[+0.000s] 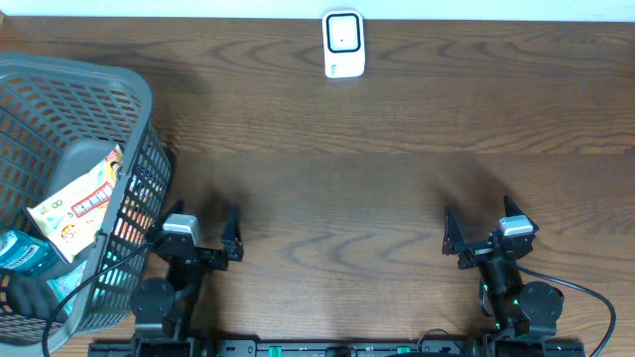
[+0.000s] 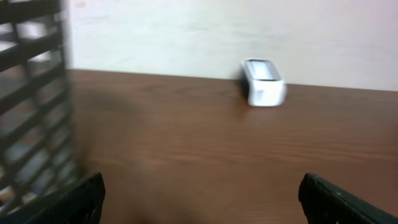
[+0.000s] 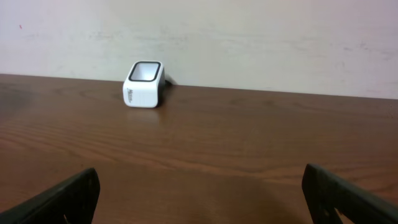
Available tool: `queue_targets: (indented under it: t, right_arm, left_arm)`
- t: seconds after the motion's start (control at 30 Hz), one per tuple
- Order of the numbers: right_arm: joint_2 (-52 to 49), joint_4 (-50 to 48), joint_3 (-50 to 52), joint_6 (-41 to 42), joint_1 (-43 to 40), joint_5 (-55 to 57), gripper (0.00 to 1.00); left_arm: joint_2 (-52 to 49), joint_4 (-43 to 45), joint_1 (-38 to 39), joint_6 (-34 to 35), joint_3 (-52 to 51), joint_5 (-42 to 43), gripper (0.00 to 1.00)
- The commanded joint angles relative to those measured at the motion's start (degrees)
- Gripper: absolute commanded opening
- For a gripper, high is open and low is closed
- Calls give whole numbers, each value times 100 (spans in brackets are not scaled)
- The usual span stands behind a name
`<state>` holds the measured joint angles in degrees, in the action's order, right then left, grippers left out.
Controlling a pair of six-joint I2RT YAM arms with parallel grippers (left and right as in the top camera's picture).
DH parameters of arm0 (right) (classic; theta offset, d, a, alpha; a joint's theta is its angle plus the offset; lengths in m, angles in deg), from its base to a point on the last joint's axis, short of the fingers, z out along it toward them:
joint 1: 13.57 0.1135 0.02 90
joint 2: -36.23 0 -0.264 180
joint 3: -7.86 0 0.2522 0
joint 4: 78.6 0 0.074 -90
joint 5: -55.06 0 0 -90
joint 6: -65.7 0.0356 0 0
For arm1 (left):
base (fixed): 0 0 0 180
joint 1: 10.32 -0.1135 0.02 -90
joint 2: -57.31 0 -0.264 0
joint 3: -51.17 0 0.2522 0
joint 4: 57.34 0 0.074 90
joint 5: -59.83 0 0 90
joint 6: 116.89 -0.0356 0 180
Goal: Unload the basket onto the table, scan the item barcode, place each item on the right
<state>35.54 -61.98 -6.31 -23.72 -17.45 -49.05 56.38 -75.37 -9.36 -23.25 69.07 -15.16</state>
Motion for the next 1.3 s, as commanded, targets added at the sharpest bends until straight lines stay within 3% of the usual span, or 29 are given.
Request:
queue_targets:
  t: [0.0,0.3,0.7,1.27]
  right_arm:
    - [37,37,9,-66,13,50,99]
    - [37,37,9,-66,13,50,99]
    - [37,37,9,-66,13,50,99]
    - [37,37,9,-66,13,48,99]
  left_arm:
    - [-136,33,-24,72,621,944,99]
    - [-1346,-734,-24,118,2365,1309,99]
    - [-3552,-3768,-24,114,5552,1311,99]
    - [-4162,-4030,-24,273,5768,1198,99]
